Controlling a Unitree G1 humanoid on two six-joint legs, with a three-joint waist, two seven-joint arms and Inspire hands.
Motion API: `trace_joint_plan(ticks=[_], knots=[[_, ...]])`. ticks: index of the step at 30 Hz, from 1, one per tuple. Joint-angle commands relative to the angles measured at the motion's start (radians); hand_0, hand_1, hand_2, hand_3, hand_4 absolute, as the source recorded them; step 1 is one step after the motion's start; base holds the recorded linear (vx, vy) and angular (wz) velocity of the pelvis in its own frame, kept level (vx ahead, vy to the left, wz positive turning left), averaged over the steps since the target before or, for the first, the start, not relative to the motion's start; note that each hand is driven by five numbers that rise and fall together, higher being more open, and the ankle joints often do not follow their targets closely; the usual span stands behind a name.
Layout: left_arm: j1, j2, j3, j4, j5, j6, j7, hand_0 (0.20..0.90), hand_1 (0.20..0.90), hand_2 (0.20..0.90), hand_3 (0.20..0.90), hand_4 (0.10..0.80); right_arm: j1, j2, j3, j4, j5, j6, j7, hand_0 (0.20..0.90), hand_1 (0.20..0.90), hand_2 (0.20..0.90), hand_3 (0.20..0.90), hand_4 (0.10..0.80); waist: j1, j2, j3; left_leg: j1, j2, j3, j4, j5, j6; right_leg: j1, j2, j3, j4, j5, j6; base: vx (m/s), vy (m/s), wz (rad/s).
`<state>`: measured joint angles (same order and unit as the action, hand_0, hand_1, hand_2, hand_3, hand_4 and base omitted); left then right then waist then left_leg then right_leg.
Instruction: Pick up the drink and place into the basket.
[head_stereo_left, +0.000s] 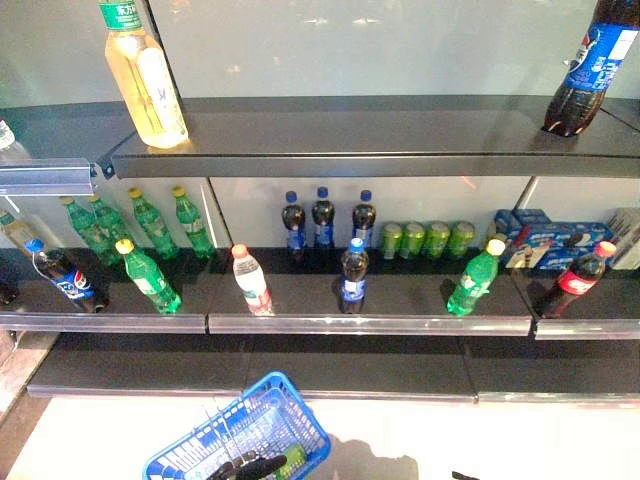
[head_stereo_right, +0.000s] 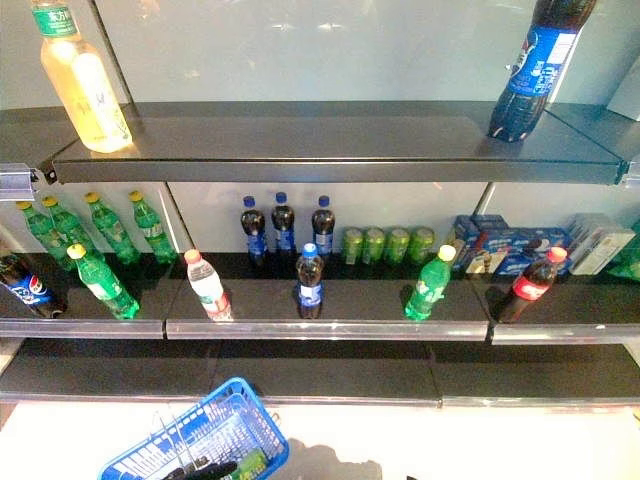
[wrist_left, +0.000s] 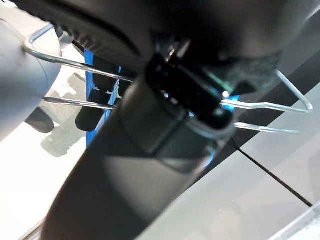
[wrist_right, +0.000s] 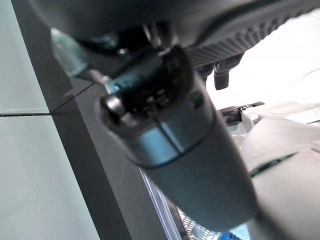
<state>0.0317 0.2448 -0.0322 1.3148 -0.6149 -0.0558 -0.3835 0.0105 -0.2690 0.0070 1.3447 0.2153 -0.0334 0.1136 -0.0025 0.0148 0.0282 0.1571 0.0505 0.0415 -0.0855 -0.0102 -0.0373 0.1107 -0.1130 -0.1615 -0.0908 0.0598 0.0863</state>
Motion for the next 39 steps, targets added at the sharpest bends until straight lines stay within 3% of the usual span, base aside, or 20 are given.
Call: trace_joint_plan(ticks=[1, 27, 32, 39], knots=[[-0.069, 0.015, 0.004, -0.019, 0.041, -0.076, -0.079, 0.300, 0.300, 0.300, 0.200, 0.100, -0.050, -0.003, 0.012, 0.038, -0.015, -0.041, 0.017, 0.900, 0.900, 0.900, 0.900, 0.800, 0.016, -0.010, 0.006, -0.014, -0.048, 0.005, -0.002, 0.002, 0.038, 0.025, 0.025, 0.024, 0.027, -0.020, -0.023, 0.000, 0.000, 0.00], [-0.066, 0.012, 0.014, -0.015, 0.033, -0.073, -0.068, 0.300, 0.300, 0.300, 0.200, 0.100, -0.042, 0.001, 0.003, 0.051, 0.004, -0.022, 0.015, 0.900, 0.900, 0.900, 0.900, 0.800, 0.009, -0.007, 0.005, -0.014, -0.045, 0.016, -0.002, 0.003, 0.036, 0.023, 0.029, 0.021, 0.023, -0.018, -0.024, 0.000, 0.000, 0.00], [-0.068, 0.010, 0.013, 0.004, 0.100, -0.080, 0.060, 0.300, 0.300, 0.300, 0.200, 0.100, -0.044, 0.003, 0.002, 0.073, -0.005, 0.031, -0.013, 0.900, 0.900, 0.900, 0.900, 0.800, 0.009, -0.006, 0.003, -0.012, -0.045, 0.016, -0.002, 0.003, 0.036, 0.023, 0.029, 0.021, 0.025, -0.019, -0.024, 0.000, 0.000, 0.00], [-0.070, 0.010, 0.039, 0.069, 0.159, 0.020, 0.206, 0.300, 0.300, 0.300, 0.200, 0.100, -0.047, 0.005, 0.002, 0.091, -0.014, 0.048, -0.029, 0.900, 0.900, 0.900, 0.900, 0.800, 0.007, -0.008, -0.001, -0.004, -0.045, 0.015, -0.002, 0.000, 0.036, 0.030, 0.032, 0.024, 0.024, -0.023, -0.026, 0.000, 0.000, 0.00]])
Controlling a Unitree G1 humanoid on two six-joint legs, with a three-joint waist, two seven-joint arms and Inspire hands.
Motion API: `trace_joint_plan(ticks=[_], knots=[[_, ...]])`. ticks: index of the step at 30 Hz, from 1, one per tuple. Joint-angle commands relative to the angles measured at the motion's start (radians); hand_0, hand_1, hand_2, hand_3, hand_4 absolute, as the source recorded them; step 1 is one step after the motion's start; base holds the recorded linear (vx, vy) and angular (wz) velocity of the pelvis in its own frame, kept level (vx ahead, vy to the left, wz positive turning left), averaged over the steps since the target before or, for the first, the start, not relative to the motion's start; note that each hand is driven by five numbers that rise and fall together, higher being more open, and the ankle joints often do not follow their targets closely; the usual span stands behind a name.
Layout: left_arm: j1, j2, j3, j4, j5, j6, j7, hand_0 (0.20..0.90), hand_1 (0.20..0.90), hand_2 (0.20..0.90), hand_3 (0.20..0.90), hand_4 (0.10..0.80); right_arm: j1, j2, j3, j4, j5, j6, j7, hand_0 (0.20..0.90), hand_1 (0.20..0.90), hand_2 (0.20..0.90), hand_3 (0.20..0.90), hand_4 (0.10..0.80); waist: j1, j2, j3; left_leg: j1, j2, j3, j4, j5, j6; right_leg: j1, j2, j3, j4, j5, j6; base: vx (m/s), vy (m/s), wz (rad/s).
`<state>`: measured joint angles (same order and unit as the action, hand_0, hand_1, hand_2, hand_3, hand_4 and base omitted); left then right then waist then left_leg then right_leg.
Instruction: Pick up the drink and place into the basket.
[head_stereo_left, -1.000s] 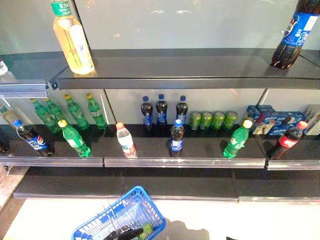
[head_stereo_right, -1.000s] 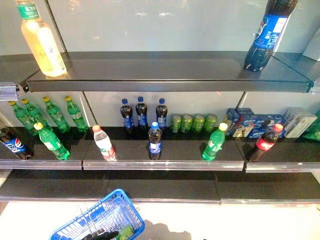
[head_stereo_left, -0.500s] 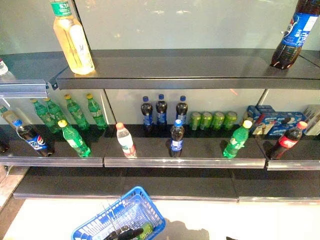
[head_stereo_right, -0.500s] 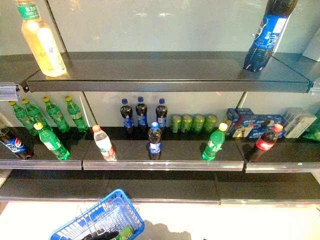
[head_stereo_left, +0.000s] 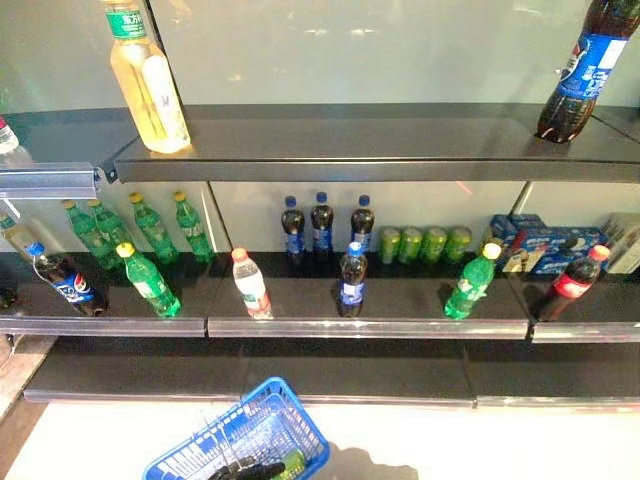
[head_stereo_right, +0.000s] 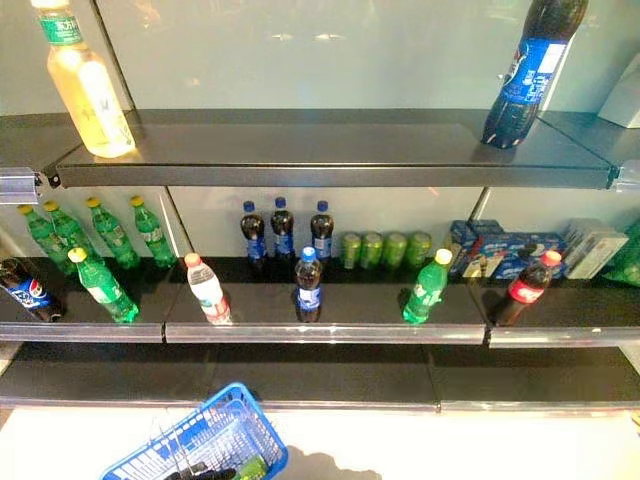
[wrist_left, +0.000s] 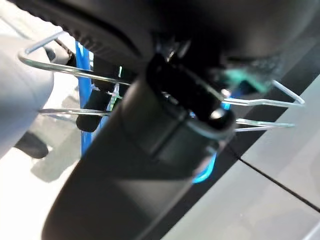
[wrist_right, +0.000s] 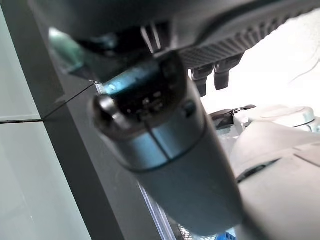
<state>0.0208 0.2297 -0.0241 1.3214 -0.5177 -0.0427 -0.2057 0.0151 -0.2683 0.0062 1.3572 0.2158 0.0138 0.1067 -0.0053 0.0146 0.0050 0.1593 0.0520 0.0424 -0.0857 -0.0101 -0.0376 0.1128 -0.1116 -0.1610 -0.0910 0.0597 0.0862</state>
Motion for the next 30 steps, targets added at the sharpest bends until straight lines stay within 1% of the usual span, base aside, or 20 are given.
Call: trace_joint_plan(ticks=[1, 4, 6, 8, 12, 14, 15, 17, 18, 23, 28, 30], knots=[[-0.059, 0.025, 0.031, 0.063, 0.063, 0.008, 0.027, 0.300, 0.300, 0.300, 0.200, 0.100, -0.051, 0.005, 0.004, 0.079, -0.014, 0.001, -0.022, 0.900, 0.900, 0.900, 0.900, 0.800, 0.009, -0.008, 0.022, -0.006, -0.047, 0.014, -0.002, 0.000, 0.037, 0.028, 0.030, 0.024, 0.024, -0.023, -0.026, 0.000, 0.000, 0.00], [-0.059, 0.019, 0.030, 0.075, 0.064, 0.031, 0.052, 0.300, 0.300, 0.300, 0.200, 0.100, -0.050, 0.010, 0.008, 0.080, -0.021, -0.001, -0.023, 0.900, 0.900, 0.900, 0.900, 0.800, 0.007, -0.009, 0.021, -0.006, -0.046, 0.015, -0.002, 0.000, 0.037, 0.028, 0.033, 0.028, 0.024, -0.022, -0.027, 0.000, 0.000, 0.00], [-0.062, 0.015, 0.044, 0.085, 0.013, 0.067, 0.043, 0.300, 0.300, 0.300, 0.200, 0.100, -0.046, 0.015, 0.009, 0.085, -0.025, -0.007, -0.024, 0.900, 0.900, 0.900, 0.900, 0.800, 0.005, -0.010, 0.020, -0.005, -0.046, 0.015, -0.002, -0.001, 0.037, 0.029, 0.034, 0.030, 0.022, -0.020, -0.027, 0.000, 0.000, 0.00], [-0.061, 0.015, 0.047, 0.085, 0.035, 0.063, 0.036, 0.300, 0.300, 0.300, 0.200, 0.100, -0.046, 0.016, 0.008, 0.085, -0.026, -0.007, -0.027, 0.900, 0.900, 0.900, 0.900, 0.800, 0.006, -0.010, 0.019, -0.005, -0.046, 0.015, -0.002, -0.001, 0.036, 0.030, 0.033, 0.028, 0.020, -0.019, -0.027, 0.000, 0.000, 0.00], [-0.057, 0.010, 0.032, 0.082, 0.019, 0.070, 0.034, 0.300, 0.300, 0.300, 0.200, 0.100, -0.045, 0.019, 0.013, 0.084, -0.029, -0.009, -0.034, 0.900, 0.900, 0.900, 0.900, 0.800, 0.006, -0.007, 0.020, -0.008, -0.043, 0.017, -0.002, 0.002, 0.036, 0.026, 0.035, 0.028, 0.022, -0.019, -0.029, 0.000, 0.000, 0.00], [-0.058, 0.009, 0.037, 0.080, -0.015, 0.087, 0.030, 0.300, 0.300, 0.300, 0.200, 0.100, -0.045, 0.018, 0.013, 0.080, -0.033, -0.004, -0.032, 0.900, 0.900, 0.900, 0.900, 0.800, 0.006, -0.008, 0.019, -0.008, -0.042, 0.017, -0.002, 0.003, 0.034, 0.027, 0.036, 0.027, 0.022, -0.020, -0.029, 0.000, 0.000, 0.00], [-0.057, 0.009, 0.057, 0.083, -0.106, 0.132, 0.007, 0.300, 0.300, 0.300, 0.200, 0.100, -0.045, 0.016, 0.010, 0.077, -0.040, -0.001, -0.029, 0.900, 0.900, 0.900, 0.900, 0.800, 0.007, -0.009, 0.020, -0.008, -0.041, 0.015, -0.002, 0.003, 0.033, 0.028, 0.038, 0.026, 0.022, -0.021, -0.031, 0.000, 0.000, 0.00], [-0.056, 0.010, 0.066, 0.083, -0.126, 0.146, -0.003, 0.300, 0.300, 0.300, 0.200, 0.100, -0.045, 0.015, 0.008, 0.077, -0.042, -0.002, -0.027, 0.900, 0.900, 0.900, 0.900, 0.800, 0.007, -0.009, 0.020, -0.007, -0.040, 0.015, -0.002, 0.003, 0.032, 0.029, 0.039, 0.025, 0.022, -0.021, -0.031, -0.002, -0.018, 0.00], [-0.057, 0.009, 0.083, 0.085, -0.155, 0.161, -0.022, 0.300, 0.300, 0.300, 0.200, 0.100, -0.047, 0.017, 0.007, 0.073, -0.046, 0.004, -0.027, 0.900, 0.900, 0.900, 0.900, 0.800, 0.011, -0.013, 0.021, -0.010, -0.038, 0.014, -0.002, 0.005, 0.031, 0.030, 0.041, 0.022, 0.020, -0.021, -0.033, -0.008, -0.047, 0.01], [-0.057, 0.010, 0.091, 0.085, -0.147, 0.148, -0.013, 0.300, 0.300, 0.300, 0.200, 0.100, -0.049, 0.020, 0.013, 0.075, -0.048, 0.004, -0.026, 0.900, 0.900, 0.900, 0.900, 0.800, 0.022, -0.019, 0.023, -0.013, -0.030, 0.010, -0.002, 0.010, 0.025, 0.031, 0.046, 0.014, 0.017, -0.021, -0.035, -0.011, -0.081, 0.02], [-0.061, 0.013, 0.096, 0.085, -0.154, 0.130, -0.003, 0.300, 0.300, 0.300, 0.200, 0.100, -0.051, 0.018, 0.019, 0.072, -0.055, 0.003, -0.016, 0.900, 0.900, 0.900, 0.900, 0.800, 0.025, -0.020, 0.027, -0.014, -0.014, 0.007, -0.002, 0.021, 0.012, 0.031, 0.059, 0.012, 0.015, -0.024, -0.043, -0.011, -0.132, 0.10], [-0.062, 0.010, 0.101, 0.074, -0.164, 0.123, -0.010, 0.300, 0.300, 0.300, 0.200, 0.100, -0.055, 0.014, 0.025, 0.065, -0.064, 0.008, -0.012, 0.900, 0.900, 0.900, 0.900, 0.800, 0.029, -0.018, 0.042, -0.031, -0.007, 0.005, 0.033, 0.025, -0.001, 0.024, 0.061, 0.010, 0.019, -0.023, -0.053, -0.044, -0.134, 0.06]])
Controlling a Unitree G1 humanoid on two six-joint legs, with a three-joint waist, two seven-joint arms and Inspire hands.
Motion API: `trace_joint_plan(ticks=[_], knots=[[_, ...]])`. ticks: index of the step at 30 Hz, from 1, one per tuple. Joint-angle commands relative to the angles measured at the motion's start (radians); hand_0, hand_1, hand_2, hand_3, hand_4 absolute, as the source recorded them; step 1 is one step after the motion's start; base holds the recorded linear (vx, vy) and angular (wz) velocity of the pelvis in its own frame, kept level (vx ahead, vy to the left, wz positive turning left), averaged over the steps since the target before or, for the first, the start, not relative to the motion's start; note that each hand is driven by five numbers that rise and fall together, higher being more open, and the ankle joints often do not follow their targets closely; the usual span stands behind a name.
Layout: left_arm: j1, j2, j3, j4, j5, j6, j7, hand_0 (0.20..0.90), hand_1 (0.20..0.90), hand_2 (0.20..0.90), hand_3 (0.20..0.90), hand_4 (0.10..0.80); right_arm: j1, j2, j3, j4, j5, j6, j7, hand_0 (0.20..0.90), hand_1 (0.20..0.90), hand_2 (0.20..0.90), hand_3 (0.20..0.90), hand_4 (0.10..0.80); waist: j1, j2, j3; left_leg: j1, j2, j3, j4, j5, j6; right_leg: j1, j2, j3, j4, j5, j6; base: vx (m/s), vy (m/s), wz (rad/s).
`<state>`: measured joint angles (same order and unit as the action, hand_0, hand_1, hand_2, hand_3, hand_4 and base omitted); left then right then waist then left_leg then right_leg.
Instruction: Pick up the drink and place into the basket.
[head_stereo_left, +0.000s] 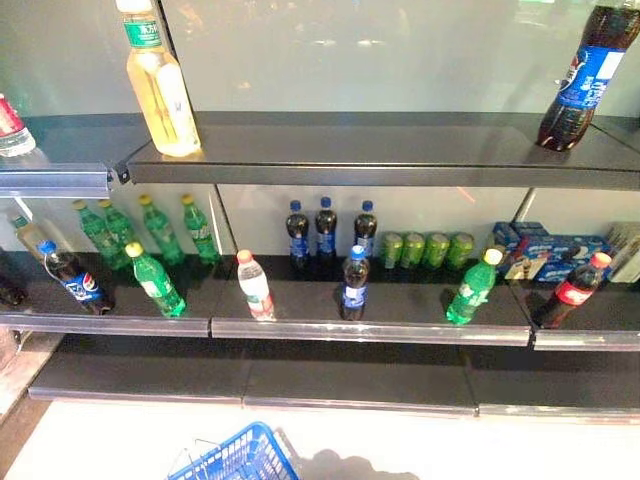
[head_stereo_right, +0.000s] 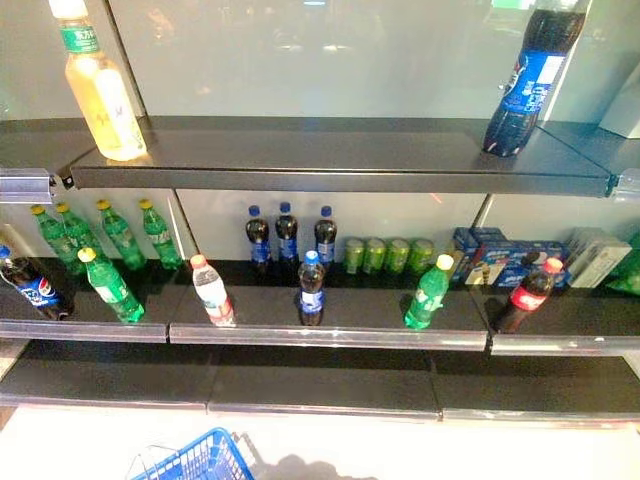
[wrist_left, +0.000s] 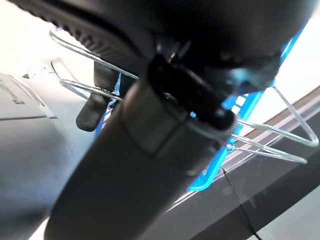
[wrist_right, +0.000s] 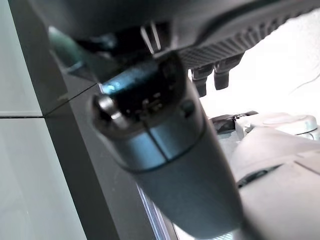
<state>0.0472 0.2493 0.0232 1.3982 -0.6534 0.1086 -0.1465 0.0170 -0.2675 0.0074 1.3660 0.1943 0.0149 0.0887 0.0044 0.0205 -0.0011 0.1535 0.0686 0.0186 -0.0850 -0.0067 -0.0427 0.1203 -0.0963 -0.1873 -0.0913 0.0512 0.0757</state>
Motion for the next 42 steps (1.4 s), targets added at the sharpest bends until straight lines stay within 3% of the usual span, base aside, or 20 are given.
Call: trace_joint_plan(ticks=[1, 3, 4, 5, 6, 8, 10, 13, 16, 18, 23, 26, 29, 34, 37, 42], knots=[[-0.089, -0.012, 0.053, -0.006, -0.037, -0.032, -0.071, 0.300, 0.300, 0.300, 0.200, 0.100, -0.059, 0.012, 0.025, 0.054, -0.047, 0.009, 0.006, 0.900, 0.900, 0.900, 0.900, 0.800, 0.020, -0.024, 0.054, -0.036, -0.023, 0.030, 0.052, 0.020, 0.001, 0.014, 0.045, 0.035, 0.020, -0.012, -0.045, -0.067, -0.087, 0.03], [-0.092, -0.023, 0.055, -0.021, -0.052, -0.047, -0.083, 0.300, 0.300, 0.300, 0.200, 0.100, -0.064, 0.006, 0.030, 0.045, -0.054, 0.013, -0.002, 0.900, 0.900, 0.900, 0.900, 0.800, 0.026, -0.025, 0.085, -0.100, -0.026, 0.033, 0.162, 0.024, -0.009, 0.001, 0.035, 0.028, 0.028, -0.005, -0.053, -0.100, -0.080, 0.21], [-0.092, -0.028, 0.052, -0.027, -0.051, -0.051, -0.087, 0.300, 0.300, 0.300, 0.200, 0.100, -0.067, 0.001, 0.031, 0.039, -0.051, 0.016, -0.008, 0.900, 0.900, 0.900, 0.900, 0.800, 0.034, -0.019, 0.104, -0.152, -0.026, 0.021, 0.223, 0.065, -0.019, 0.001, 0.037, 0.025, 0.031, -0.003, -0.060, -0.147, -0.072, 0.46], [-0.094, -0.039, 0.044, -0.036, -0.039, -0.062, -0.100, 0.300, 0.300, 0.300, 0.200, 0.100, -0.070, -0.007, 0.030, 0.031, -0.043, 0.020, -0.015, 0.900, 0.900, 0.900, 0.900, 0.800, 0.046, -0.008, 0.134, -0.238, -0.031, 0.004, 0.296, 0.145, -0.040, 0.008, 0.045, 0.023, 0.030, -0.004, -0.069, -0.132, -0.022, 0.63], [-0.094, -0.045, 0.037, -0.042, -0.036, -0.062, -0.105, 0.300, 0.300, 0.300, 0.200, 0.100, -0.073, -0.012, 0.023, 0.032, -0.046, 0.022, -0.019, 0.900, 0.900, 0.900, 0.900, 0.800, 0.052, -0.003, 0.151, -0.275, -0.019, 0.030, 0.292, 0.170, -0.050, 0.017, 0.044, 0.015, 0.025, -0.005, -0.069, -0.096, 0.016, 0.77], [-0.096, -0.049, 0.030, -0.049, -0.035, -0.061, -0.101, 0.300, 0.300, 0.300, 0.200, 0.100, -0.079, -0.017, 0.018, 0.038, -0.048, 0.021, -0.021, 0.900, 0.900, 0.900, 0.900, 0.800, 0.053, -0.001, 0.157, -0.276, 0.018, 0.070, 0.236, 0.178, -0.059, 0.021, 0.039, 0.004, 0.019, -0.006, -0.064, -0.037, 0.071, 0.59], [-0.097, -0.054, 0.029, -0.051, -0.025, -0.066, -0.104, 0.300, 0.300, 0.300, 0.200, 0.100, -0.086, -0.029, 0.005, 0.045, -0.056, 0.012, -0.016, 0.900, 0.900, 0.900, 0.900, 0.800, 0.049, 0.002, 0.156, -0.257, 0.098, 0.130, 0.114, 0.247, -0.077, 0.031, 0.028, -0.019, 0.009, -0.014, -0.060, -0.030, 0.156, 0.25], [-0.108, -0.055, 0.032, -0.041, -0.015, -0.071, -0.100, 0.300, 0.300, 0.300, 0.200, 0.100, -0.077, -0.032, 0.002, 0.047, -0.066, -0.007, -0.011, 0.900, 0.900, 0.900, 0.900, 0.800, 0.036, -0.005, 0.141, -0.246, 0.126, 0.183, 0.115, 0.256, -0.079, 0.033, 0.013, -0.049, 0.005, -0.020, -0.063, -0.029, 0.143, 0.34], [-0.119, -0.055, 0.031, -0.033, 0.000, -0.067, -0.120, 0.300, 0.300, 0.300, 0.200, 0.100, -0.059, -0.035, -0.002, 0.042, -0.071, -0.026, -0.016, 0.900, 0.900, 0.900, 0.900, 0.800, 0.020, -0.012, 0.121, -0.212, 0.086, 0.228, 0.170, 0.174, -0.067, 0.024, -0.015, -0.102, 0.007, -0.019, -0.059, -0.026, 0.204, 0.40], [-0.119, -0.058, 0.014, -0.033, 0.021, -0.079, -0.134, 0.300, 0.300, 0.300, 0.200, 0.100, -0.044, -0.038, -0.013, 0.042, -0.058, -0.036, -0.029, 0.900, 0.900, 0.900, 0.900, 0.800, 0.005, -0.001, 0.109, -0.131, 0.048, 0.244, 0.078, 0.115, -0.053, 0.021, -0.023, -0.128, 0.015, -0.015, -0.038, 0.036, 0.268, 0.73], [-0.119, -0.040, 0.002, -0.040, 0.031, -0.084, -0.149, 0.300, 0.300, 0.300, 0.200, 0.100, -0.031, -0.036, -0.029, 0.047, -0.044, -0.040, -0.019, 0.900, 0.900, 0.900, 0.900, 0.800, 0.003, 0.003, 0.084, -0.075, 0.008, 0.189, -0.002, 0.085, -0.034, 0.007, -0.031, -0.131, 0.027, 0.000, -0.012, 0.073, 0.200, 0.81], [-0.115, -0.018, 0.010, -0.037, 0.048, -0.089, -0.142, 0.300, 0.300, 0.300, 0.200, 0.100, -0.036, -0.019, -0.032, 0.040, -0.040, -0.029, -0.028, 0.900, 0.900, 0.900, 0.900, 0.800, 0.021, -0.004, 0.084, -0.068, -0.023, 0.160, -0.002, 0.058, -0.003, -0.016, -0.073, -0.140, 0.079, 0.006, 0.026, 0.064, 0.205, 0.31], [-0.114, -0.006, 0.013, -0.038, 0.049, -0.085, -0.148, 0.300, 0.300, 0.300, 0.200, 0.100, -0.040, -0.011, -0.036, 0.032, -0.044, -0.027, -0.032, 0.900, 0.900, 0.900, 0.900, 0.800, 0.031, -0.007, 0.086, -0.067, -0.038, 0.158, -0.002, 0.047, 0.015, -0.028, -0.100, -0.147, 0.103, 0.014, 0.045, 0.034, 0.213, 0.11], [-0.127, 0.013, 0.001, -0.039, 0.043, -0.074, -0.145, 0.300, 0.300, 0.300, 0.200, 0.100, -0.060, -0.009, -0.033, 0.011, -0.032, -0.005, -0.038, 0.900, 0.900, 0.900, 0.900, 0.800, 0.037, -0.012, 0.094, -0.071, -0.077, 0.129, -0.002, 0.029, 0.056, -0.082, -0.140, -0.094, 0.229, 0.043, 0.051, 0.020, 0.225, -0.02], [-0.143, 0.019, -0.010, -0.039, 0.039, -0.064, -0.137, 0.300, 0.300, 0.300, 0.200, 0.100, -0.064, -0.006, -0.034, 0.008, -0.032, 0.002, -0.040, 0.900, 0.900, 0.900, 0.900, 0.800, 0.022, -0.009, 0.097, -0.072, -0.092, 0.114, -0.002, 0.025, 0.074, -0.145, -0.140, -0.053, 0.342, 0.078, 0.048, 0.050, 0.216, 0.03], [-0.161, 0.026, -0.029, -0.030, 0.056, -0.061, -0.140, 0.300, 0.300, 0.300, 0.200, 0.100, -0.058, -0.001, -0.032, 0.033, -0.008, -0.017, -0.037, 0.900, 0.900, 0.900, 0.900, 0.800, -0.024, -0.030, 0.103, -0.052, -0.105, 0.098, -0.002, 0.003, 0.075, -0.211, -0.059, 0.016, 0.262, 0.078, 0.049, 0.105, 0.043, 0.30]])
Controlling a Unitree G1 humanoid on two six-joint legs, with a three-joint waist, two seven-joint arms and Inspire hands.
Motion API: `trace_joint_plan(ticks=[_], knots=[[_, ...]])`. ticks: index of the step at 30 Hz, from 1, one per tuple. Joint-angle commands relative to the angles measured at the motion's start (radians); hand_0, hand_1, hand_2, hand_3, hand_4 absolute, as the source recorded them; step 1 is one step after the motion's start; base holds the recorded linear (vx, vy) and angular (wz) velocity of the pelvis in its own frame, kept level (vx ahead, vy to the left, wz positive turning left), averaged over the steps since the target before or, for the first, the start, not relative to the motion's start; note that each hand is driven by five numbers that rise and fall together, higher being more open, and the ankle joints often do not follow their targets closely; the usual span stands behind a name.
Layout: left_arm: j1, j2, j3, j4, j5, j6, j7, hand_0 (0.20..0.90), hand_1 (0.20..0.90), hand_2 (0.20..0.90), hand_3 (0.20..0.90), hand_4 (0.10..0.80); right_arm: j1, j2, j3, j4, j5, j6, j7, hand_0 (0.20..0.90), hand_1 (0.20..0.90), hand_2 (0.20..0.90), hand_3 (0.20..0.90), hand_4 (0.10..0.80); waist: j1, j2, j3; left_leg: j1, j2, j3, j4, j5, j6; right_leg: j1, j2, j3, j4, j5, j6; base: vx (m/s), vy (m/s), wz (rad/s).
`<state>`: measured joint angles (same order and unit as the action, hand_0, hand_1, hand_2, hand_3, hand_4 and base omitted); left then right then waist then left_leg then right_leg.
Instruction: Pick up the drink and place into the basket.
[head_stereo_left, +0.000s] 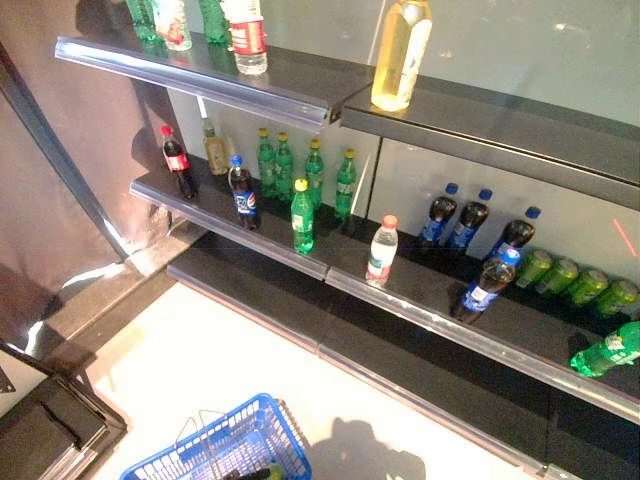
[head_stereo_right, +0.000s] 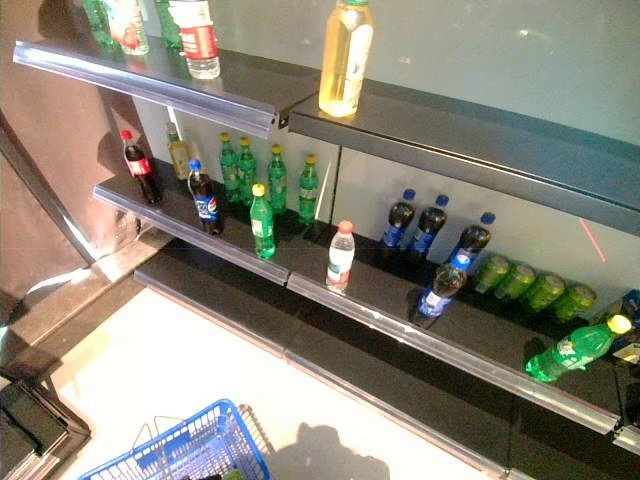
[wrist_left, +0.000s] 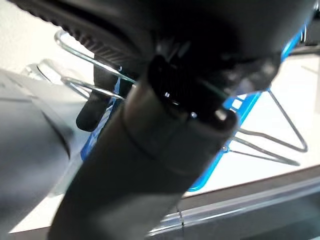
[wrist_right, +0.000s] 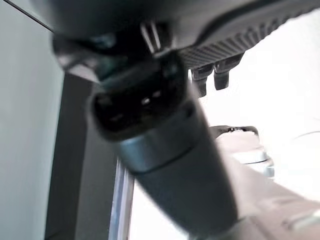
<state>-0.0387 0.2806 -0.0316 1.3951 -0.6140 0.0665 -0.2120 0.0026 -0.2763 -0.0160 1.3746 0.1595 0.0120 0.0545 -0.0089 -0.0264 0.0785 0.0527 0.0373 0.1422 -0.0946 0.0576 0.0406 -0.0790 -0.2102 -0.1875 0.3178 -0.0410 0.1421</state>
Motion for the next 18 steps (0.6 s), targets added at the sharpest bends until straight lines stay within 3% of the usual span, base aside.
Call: trace_joint_plan(ticks=[1, 5, 12, 17, 18], knots=[[-0.075, -0.005, 0.026, -0.024, 0.017, -0.021, -0.077, 0.300, 0.300, 0.300, 0.200, 0.100, -0.043, 0.008, -0.008, 0.027, 0.028, -0.017, -0.002, 0.900, 0.900, 0.900, 0.900, 0.800, -0.013, 0.014, 0.025, 0.052, -0.077, -0.028, 0.007, -0.067, -0.008, -0.012, 0.062, 0.019, -0.178, 0.176, -0.016, 0.157, -0.020, 0.46], [-0.071, -0.005, 0.017, -0.008, 0.035, -0.038, -0.085, 0.300, 0.300, 0.300, 0.200, 0.100, -0.034, 0.003, -0.013, 0.039, 0.043, -0.034, 0.012, 0.900, 0.900, 0.900, 0.900, 0.800, -0.049, -0.004, 0.035, 0.083, -0.118, -0.079, 0.007, -0.097, 0.010, -0.094, 0.138, 0.085, -0.297, 0.233, -0.014, 0.196, -0.006, 0.62], [-0.056, -0.006, 0.012, 0.001, 0.064, -0.045, -0.089, 0.300, 0.300, 0.300, 0.200, 0.100, -0.018, 0.004, -0.015, 0.056, 0.054, -0.031, 0.014, 0.900, 0.900, 0.900, 0.900, 0.800, -0.071, -0.003, 0.040, 0.146, -0.159, -0.141, 0.010, -0.121, 0.032, -0.147, 0.185, 0.057, -0.285, 0.278, -0.027, 0.284, -0.012, 0.09], [-0.055, -0.017, 0.001, -0.006, 0.068, -0.054, -0.074, 0.300, 0.300, 0.300, 0.200, 0.100, 0.004, 0.004, -0.018, 0.067, 0.063, -0.044, 0.015, 0.900, 0.900, 0.900, 0.900, 0.800, -0.101, 0.012, 0.007, 0.166, -0.172, -0.186, 0.071, -0.161, 0.037, -0.111, 0.219, 0.098, -0.275, 0.232, -0.080, 0.305, -0.030, 0.50], [-0.057, -0.021, 0.003, -0.013, 0.068, -0.049, -0.074, 0.300, 0.300, 0.300, 0.200, 0.100, 0.005, 0.001, -0.013, 0.061, 0.065, -0.042, 0.011, 0.900, 0.900, 0.900, 0.900, 0.800, -0.109, 0.019, -0.005, 0.174, -0.161, -0.175, 0.137, -0.159, 0.012, -0.098, 0.223, 0.095, -0.265, 0.211, -0.103, 0.149, -0.005, 0.70]])
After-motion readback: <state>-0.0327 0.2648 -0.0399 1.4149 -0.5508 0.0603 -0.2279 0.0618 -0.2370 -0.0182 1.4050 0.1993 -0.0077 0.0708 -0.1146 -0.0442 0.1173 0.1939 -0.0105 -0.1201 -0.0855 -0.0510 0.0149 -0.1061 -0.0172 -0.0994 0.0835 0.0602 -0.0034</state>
